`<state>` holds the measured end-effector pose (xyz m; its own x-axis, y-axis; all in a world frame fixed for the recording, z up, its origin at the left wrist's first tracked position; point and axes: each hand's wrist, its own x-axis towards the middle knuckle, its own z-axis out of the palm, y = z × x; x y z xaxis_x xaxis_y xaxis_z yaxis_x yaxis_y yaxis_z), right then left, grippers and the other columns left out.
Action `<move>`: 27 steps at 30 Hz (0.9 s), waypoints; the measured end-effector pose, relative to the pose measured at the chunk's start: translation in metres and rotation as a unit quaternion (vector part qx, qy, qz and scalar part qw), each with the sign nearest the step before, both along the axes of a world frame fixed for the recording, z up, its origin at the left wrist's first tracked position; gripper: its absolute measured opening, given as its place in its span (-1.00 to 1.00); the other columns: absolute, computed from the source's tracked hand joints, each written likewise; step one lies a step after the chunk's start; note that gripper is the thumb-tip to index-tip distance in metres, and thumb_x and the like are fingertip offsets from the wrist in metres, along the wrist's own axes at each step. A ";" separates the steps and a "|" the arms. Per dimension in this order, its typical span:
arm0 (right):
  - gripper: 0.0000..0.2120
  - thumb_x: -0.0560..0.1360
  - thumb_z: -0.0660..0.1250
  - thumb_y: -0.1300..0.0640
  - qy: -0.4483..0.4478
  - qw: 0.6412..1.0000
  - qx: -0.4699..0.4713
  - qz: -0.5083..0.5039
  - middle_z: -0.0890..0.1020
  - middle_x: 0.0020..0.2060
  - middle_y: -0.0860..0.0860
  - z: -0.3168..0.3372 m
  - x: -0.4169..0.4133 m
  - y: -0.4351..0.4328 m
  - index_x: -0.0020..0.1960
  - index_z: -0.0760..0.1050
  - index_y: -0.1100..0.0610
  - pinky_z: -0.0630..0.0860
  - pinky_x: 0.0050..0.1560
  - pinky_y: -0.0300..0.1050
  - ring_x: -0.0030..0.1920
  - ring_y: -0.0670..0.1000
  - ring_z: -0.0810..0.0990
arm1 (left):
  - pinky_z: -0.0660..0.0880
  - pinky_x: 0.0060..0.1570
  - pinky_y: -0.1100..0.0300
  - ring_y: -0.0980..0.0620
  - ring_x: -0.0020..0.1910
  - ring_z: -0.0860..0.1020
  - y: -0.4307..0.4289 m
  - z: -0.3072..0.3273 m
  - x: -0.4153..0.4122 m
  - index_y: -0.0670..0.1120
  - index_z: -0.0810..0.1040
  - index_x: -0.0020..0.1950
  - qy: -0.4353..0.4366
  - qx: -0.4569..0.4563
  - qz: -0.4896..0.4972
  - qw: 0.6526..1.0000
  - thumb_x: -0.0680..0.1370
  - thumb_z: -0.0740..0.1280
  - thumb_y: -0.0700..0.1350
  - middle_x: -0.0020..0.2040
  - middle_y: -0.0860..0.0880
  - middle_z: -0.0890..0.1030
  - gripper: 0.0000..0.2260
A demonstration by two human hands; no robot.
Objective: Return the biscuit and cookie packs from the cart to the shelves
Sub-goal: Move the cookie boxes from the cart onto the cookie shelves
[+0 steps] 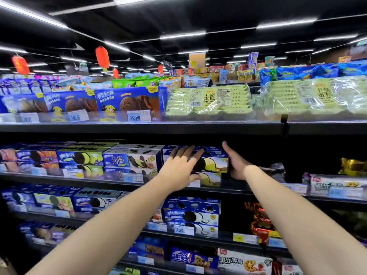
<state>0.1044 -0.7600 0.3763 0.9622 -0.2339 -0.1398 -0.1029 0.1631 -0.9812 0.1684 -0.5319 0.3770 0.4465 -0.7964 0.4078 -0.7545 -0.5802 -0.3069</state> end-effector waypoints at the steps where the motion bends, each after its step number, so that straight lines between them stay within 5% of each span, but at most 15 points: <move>1: -0.33 0.54 0.17 -0.41 -0.003 1.000 0.008 0.017 0.68 0.19 0.11 -0.001 0.001 -0.001 0.33 0.56 0.10 0.25 0.53 0.15 0.30 0.14 0.59 | 0.09 0.55 -0.14 -0.16 0.58 0.14 0.000 -0.005 -0.001 0.07 -0.11 0.64 -0.014 -0.009 0.000 1.000 0.56 0.18 0.37 0.61 -0.11 0.16 -0.20; 9: -0.49 0.48 0.39 -0.20 -0.016 0.999 0.019 0.049 0.69 0.14 0.18 -0.008 0.003 -0.004 0.25 0.61 0.15 0.57 0.18 0.04 0.05 0.14 0.71 | 0.25 0.43 -0.13 -0.19 0.47 0.30 0.008 -0.019 -0.003 0.08 0.03 0.64 -0.069 -0.070 -0.010 0.995 0.56 0.16 0.38 0.51 -0.10 0.34 -0.25; 18: -0.45 0.53 0.28 -0.24 0.008 0.999 -0.035 0.030 0.70 0.11 0.17 -0.008 0.008 0.002 0.28 0.57 0.17 0.35 0.46 0.15 0.20 0.19 0.64 | 0.33 0.37 -0.14 -0.20 0.38 0.39 0.012 -0.015 0.004 0.08 0.19 0.59 -0.098 -0.073 -0.019 0.992 0.59 0.14 0.32 0.44 -0.10 0.43 -0.38; 23: -0.47 0.56 0.11 -0.41 0.042 0.991 -0.119 -0.037 0.65 0.24 0.07 -0.003 0.010 0.017 0.07 0.58 0.00 0.09 0.54 0.11 0.36 0.11 0.48 | 0.28 0.41 -0.14 -0.19 0.43 0.35 0.021 -0.017 0.011 0.09 0.22 0.56 -0.069 -0.086 -0.007 0.994 0.62 0.12 0.27 0.47 -0.09 0.40 -0.45; 27: -0.18 0.51 -0.05 -0.52 0.093 0.962 -0.214 -0.140 0.41 0.50 0.06 0.008 0.003 0.021 0.48 0.39 0.02 0.19 0.45 0.08 0.49 0.18 0.33 | 0.26 0.41 -0.16 -0.18 0.45 0.32 0.015 -0.012 0.006 0.09 0.19 0.56 -0.042 -0.089 0.005 0.995 0.61 0.16 0.26 0.48 -0.08 0.38 -0.44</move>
<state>0.1075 -0.7386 0.3839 0.8201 -0.5556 -0.1374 -0.2949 -0.2045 -0.9334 0.1742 -0.5170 0.3654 0.4116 -0.7038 0.5791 -0.7245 -0.6381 -0.2606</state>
